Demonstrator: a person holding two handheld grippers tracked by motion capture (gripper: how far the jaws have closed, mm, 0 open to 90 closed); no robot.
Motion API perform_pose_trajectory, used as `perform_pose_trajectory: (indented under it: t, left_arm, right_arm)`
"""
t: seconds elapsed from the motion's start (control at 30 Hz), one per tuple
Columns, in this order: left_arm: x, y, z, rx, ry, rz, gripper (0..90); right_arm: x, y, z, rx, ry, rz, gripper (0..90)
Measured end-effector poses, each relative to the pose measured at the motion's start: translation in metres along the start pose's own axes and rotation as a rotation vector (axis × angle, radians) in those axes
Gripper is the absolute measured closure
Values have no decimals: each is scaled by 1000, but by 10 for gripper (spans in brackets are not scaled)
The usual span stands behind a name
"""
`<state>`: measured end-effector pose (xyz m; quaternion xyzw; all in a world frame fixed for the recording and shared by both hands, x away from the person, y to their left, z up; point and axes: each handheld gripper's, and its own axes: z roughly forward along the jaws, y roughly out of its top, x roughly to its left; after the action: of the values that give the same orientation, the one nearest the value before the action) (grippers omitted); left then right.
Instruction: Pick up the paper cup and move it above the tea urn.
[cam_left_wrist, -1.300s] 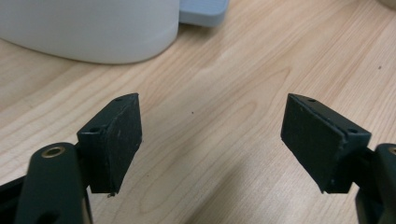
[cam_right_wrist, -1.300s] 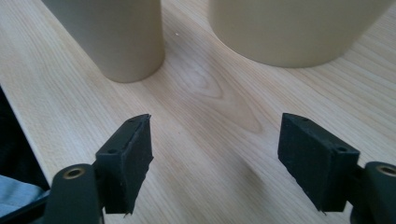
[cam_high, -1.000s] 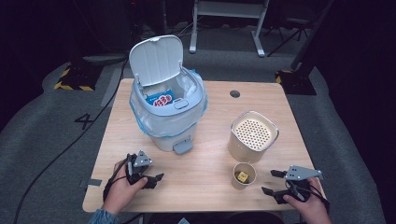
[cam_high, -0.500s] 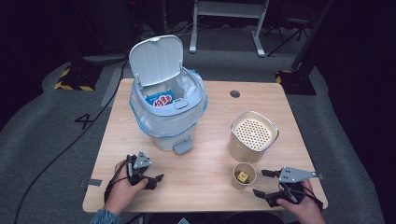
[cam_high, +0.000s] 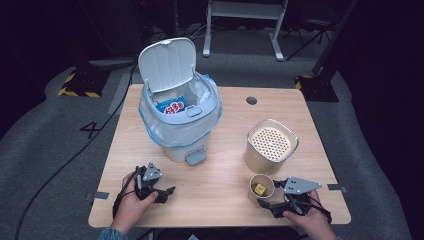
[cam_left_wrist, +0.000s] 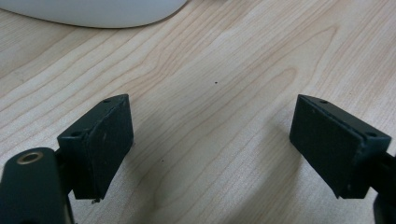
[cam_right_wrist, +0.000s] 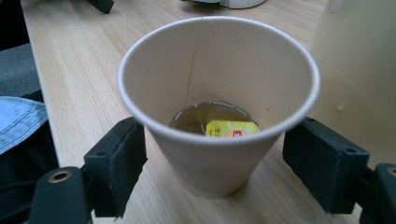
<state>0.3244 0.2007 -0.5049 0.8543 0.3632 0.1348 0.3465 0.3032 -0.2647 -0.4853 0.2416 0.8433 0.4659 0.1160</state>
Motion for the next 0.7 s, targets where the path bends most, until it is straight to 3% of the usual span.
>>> perform_pose_trajectory:
  t: [0.3, 0.6, 0.7]
  left_arm:
    - [-1, -1, -1, -1, 4, 5, 144]
    - [-1, -1, -1, 1, 2, 7, 144]
    - [-1, -1, -1, 0, 1, 7, 144]
  right_arm:
    - [0, -1, 13, -29, 11, 6, 259]
    - [-1, -1, 13, -44, 23, -12, 283]
    - [-2, 1, 10, -61, 48, -4, 287]
